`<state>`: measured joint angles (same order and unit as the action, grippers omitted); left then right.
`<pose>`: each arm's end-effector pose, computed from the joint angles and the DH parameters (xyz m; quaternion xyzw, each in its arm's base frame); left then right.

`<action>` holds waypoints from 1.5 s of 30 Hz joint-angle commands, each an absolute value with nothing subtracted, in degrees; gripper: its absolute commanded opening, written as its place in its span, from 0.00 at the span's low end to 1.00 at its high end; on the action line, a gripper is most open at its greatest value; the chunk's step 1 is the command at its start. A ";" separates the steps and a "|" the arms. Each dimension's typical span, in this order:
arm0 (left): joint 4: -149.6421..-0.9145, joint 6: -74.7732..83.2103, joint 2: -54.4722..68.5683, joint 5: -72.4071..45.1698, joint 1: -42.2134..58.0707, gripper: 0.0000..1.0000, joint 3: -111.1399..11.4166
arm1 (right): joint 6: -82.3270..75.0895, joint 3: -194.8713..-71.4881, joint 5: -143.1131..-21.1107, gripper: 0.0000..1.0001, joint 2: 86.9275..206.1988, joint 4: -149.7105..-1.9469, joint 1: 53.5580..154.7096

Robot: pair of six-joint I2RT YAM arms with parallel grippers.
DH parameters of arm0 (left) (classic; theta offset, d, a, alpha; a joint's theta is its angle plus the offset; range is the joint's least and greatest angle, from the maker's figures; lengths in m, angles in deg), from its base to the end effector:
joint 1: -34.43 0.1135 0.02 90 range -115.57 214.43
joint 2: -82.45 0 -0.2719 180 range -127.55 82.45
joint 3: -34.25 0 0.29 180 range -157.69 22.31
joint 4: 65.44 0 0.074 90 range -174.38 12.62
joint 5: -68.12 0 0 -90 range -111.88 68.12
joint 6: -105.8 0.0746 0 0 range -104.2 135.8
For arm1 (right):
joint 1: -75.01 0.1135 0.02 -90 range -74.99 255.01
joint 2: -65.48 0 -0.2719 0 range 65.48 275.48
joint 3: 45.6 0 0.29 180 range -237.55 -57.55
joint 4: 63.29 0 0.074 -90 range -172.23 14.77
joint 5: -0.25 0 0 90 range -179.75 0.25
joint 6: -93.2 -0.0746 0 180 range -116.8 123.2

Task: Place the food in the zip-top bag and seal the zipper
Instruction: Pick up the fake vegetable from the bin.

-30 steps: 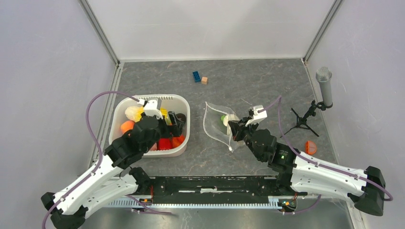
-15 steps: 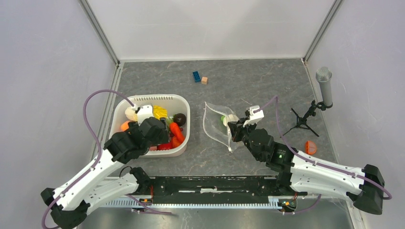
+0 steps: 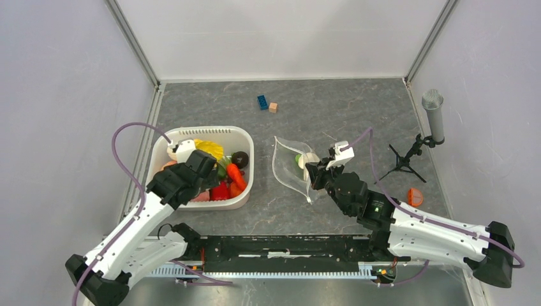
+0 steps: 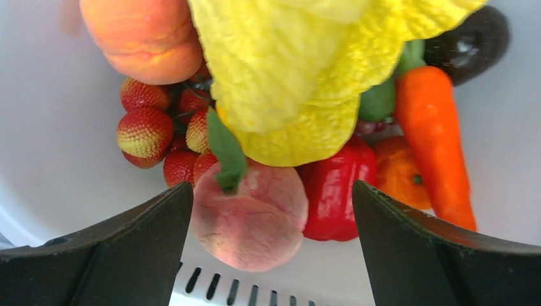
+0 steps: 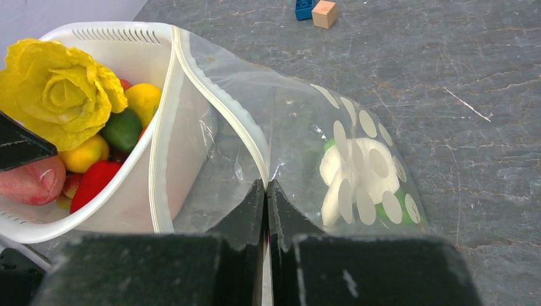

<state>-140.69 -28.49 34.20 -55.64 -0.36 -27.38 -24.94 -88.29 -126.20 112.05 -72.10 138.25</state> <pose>0.1758 -0.0716 0.2635 -0.1472 0.9192 0.0692 0.3587 0.1536 0.2061 0.2619 -0.0374 0.7661 0.2539 0.5892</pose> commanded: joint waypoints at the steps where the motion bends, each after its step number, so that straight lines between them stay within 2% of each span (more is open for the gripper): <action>1: -136.93 -29.19 35.70 -53.01 3.91 1.00 -23.75 | -24.18 -90.15 -127.18 0.06 110.93 -71.54 138.02; 11: -136.31 -28.03 29.40 -45.77 4.19 1.00 -23.04 | -23.88 -89.73 -127.07 0.06 110.36 -71.39 138.03; 13: -136.38 -27.71 28.77 -44.77 4.19 0.91 -23.21 | -23.74 -89.71 -127.03 0.06 110.54 -71.19 138.01; 17: -136.16 -27.56 30.24 -44.39 4.18 0.60 -23.07 | -23.67 -90.07 -127.01 0.06 110.82 -71.45 138.03; 22: -135.57 -26.71 32.00 -42.55 4.15 0.39 -22.94 | -23.78 -89.76 -127.37 0.06 110.54 -71.50 138.02; 37: -134.06 -21.93 40.23 -40.47 4.14 0.32 -27.86 | -24.35 -89.98 -126.84 0.06 111.61 -71.20 137.98; 45: -125.32 -18.30 46.21 -30.98 4.16 0.30 -27.70 | -24.40 -90.57 -126.25 0.06 112.11 -71.45 137.98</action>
